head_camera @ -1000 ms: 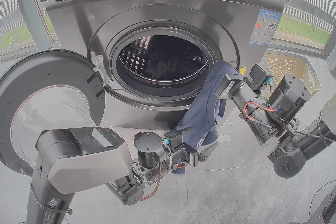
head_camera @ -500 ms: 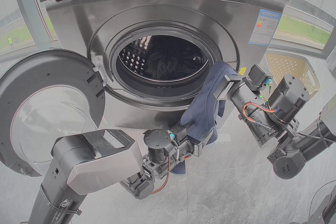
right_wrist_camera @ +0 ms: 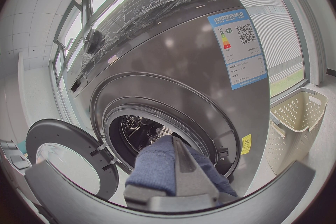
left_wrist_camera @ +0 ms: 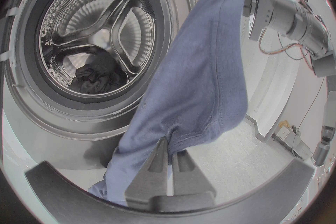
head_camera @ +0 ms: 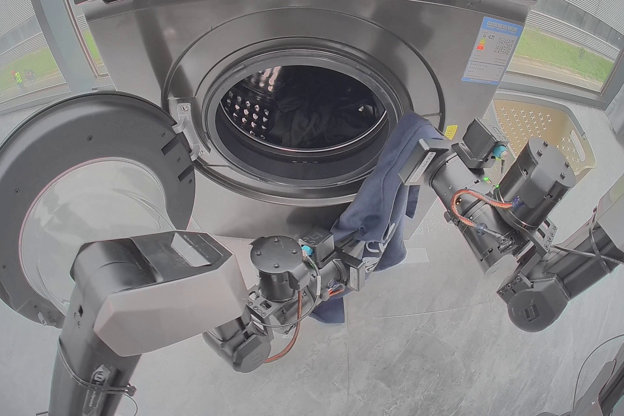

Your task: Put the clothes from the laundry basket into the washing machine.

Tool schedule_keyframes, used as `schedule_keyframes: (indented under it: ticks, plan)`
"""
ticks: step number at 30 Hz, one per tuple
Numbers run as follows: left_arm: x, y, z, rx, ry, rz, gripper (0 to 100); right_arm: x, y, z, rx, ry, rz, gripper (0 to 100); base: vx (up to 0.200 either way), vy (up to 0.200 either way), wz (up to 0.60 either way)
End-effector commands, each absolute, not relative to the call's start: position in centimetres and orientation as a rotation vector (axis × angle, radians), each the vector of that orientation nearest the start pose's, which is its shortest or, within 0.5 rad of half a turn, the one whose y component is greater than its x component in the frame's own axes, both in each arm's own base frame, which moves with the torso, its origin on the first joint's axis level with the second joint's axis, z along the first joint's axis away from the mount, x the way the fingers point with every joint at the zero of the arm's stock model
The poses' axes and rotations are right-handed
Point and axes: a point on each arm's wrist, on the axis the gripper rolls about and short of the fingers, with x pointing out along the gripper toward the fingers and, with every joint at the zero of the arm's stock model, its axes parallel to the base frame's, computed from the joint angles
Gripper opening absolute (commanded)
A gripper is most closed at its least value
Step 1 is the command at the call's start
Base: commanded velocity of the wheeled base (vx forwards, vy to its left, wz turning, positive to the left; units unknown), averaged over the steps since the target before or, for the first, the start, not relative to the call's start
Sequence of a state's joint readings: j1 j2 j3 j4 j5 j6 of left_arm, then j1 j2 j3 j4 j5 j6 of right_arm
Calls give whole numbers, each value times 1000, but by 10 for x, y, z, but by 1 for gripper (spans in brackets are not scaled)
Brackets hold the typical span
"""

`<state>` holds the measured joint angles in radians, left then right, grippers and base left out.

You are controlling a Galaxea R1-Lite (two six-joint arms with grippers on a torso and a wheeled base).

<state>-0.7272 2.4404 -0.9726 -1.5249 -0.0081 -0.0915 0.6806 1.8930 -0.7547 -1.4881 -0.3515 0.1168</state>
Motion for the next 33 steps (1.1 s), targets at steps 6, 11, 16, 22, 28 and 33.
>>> schedule_keyframes:
  ticks: [6,11,16,22,28,33]
  plan:
    - [271,-211,97,-101,-17,-677,0,263,200,191,285,-281,338,0,0,0,0]
    - [268,-160,117,-108,-38,-567,0,259,197,190,281,-272,338,0,0,0,0]
    - [253,-123,128,-133,-37,-488,0,247,189,187,270,-258,364,0,0,0,0]
    - [254,-89,152,-174,-126,-391,0,241,184,184,253,-243,396,0,0,0,0]
    - [249,-87,172,-190,-206,-419,0,241,186,182,246,-238,392,0,0,0,0]
    - [239,-88,195,-201,-296,-449,0,240,186,188,250,-260,392,0,0,0,0]
